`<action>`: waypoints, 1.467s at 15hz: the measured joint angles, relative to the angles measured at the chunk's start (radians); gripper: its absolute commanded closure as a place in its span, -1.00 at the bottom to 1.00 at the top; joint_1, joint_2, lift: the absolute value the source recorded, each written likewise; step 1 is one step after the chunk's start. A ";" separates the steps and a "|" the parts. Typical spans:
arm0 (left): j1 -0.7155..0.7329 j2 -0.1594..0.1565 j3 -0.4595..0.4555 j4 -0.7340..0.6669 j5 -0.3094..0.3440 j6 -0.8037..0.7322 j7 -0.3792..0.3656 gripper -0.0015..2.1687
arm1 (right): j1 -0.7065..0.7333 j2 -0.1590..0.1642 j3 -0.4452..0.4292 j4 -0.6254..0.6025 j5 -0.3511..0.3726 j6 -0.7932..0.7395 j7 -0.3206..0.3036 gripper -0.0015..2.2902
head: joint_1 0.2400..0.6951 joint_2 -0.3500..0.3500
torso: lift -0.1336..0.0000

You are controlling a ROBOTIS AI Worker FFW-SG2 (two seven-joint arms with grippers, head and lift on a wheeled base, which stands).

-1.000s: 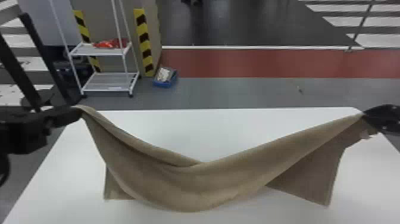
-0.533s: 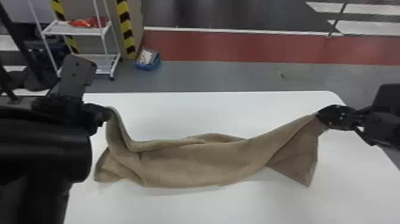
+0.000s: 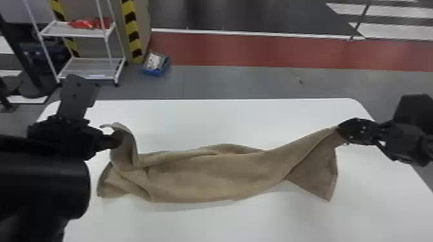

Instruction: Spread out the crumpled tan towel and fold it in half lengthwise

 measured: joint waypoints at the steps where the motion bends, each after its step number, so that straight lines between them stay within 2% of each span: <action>1: 0.003 0.001 0.004 0.000 0.001 -0.016 -0.008 -0.93 | 0.000 0.001 -0.002 0.011 0.001 0.000 0.000 0.16 | 1.00 -0.19 | -0.85; 4: -0.017 0.003 -0.016 0.053 -0.032 -0.088 -0.026 -0.93 | 0.000 0.005 -0.002 0.035 0.003 -0.005 0.000 0.16 | 1.00 -0.23 | -0.85; 7: -0.049 0.001 -0.051 0.109 -0.081 -0.109 -0.010 -0.94 | 0.005 0.009 -0.003 0.040 0.004 -0.010 0.000 0.16 | 1.00 -0.24 | -0.85; 10: -0.060 0.022 -0.061 0.170 -0.169 -0.212 -0.072 -0.96 | 0.007 0.009 -0.012 0.049 0.005 -0.018 0.000 0.16 | 1.00 -0.24 | -0.85; 11: -0.058 0.034 -0.056 0.177 -0.175 -0.252 -0.088 -0.97 | 0.003 0.008 -0.016 0.053 0.003 -0.020 0.000 0.16 | 1.00 -0.24 | -0.85; 12: -0.054 0.040 -0.040 0.177 -0.155 -0.282 -0.112 -0.97 | 0.001 0.007 -0.019 0.056 0.002 -0.021 0.001 0.16 | 1.00 -0.25 | -0.85; 14: -0.050 0.045 0.027 0.175 -0.047 -0.362 -0.186 -0.96 | 0.000 0.008 -0.022 0.059 0.003 -0.021 0.001 0.16 | 1.00 -0.30 | -0.85; 15: -0.056 0.049 0.053 0.189 -0.015 -0.416 -0.208 -0.96 | 0.000 0.009 -0.022 0.064 0.004 -0.022 0.000 0.16 | 1.00 -0.31 | -0.85; 17: -0.073 0.056 0.065 0.241 -0.038 -0.506 -0.187 -0.94 | -0.002 0.011 -0.021 0.083 0.010 -0.022 -0.003 0.16 | 1.00 -0.30 | -0.85; 19: -0.081 0.057 0.082 0.268 -0.031 -0.526 -0.153 -0.93 | -0.005 0.013 -0.019 0.102 0.017 -0.024 -0.010 0.16 | 1.00 -0.26 | -0.85; 22: -0.025 0.063 0.128 0.238 -0.015 -0.532 -0.171 -0.91 | -0.009 0.018 -0.021 0.111 0.021 -0.025 -0.011 0.16 | 1.00 -0.23 | -0.85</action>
